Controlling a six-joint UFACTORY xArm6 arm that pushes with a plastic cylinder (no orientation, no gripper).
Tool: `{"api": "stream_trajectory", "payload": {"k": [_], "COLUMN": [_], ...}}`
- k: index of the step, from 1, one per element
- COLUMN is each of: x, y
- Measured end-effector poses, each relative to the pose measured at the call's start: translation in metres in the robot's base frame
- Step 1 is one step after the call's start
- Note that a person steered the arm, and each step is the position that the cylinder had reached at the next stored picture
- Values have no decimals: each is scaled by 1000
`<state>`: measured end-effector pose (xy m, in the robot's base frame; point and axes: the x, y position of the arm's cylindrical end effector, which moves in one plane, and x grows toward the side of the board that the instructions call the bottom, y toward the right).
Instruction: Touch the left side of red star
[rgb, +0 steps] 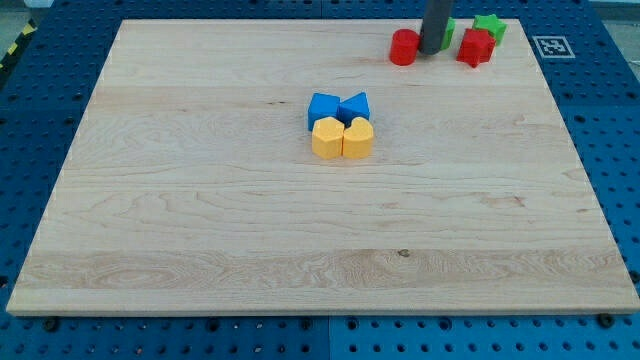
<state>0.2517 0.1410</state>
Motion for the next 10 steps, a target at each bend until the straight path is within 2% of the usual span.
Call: {"api": "stream_trajectory", "payload": {"k": [1,3,5,6,10], "x": [-3,-12,-7,12,17], "y": [-1,35,5,10,30]}}
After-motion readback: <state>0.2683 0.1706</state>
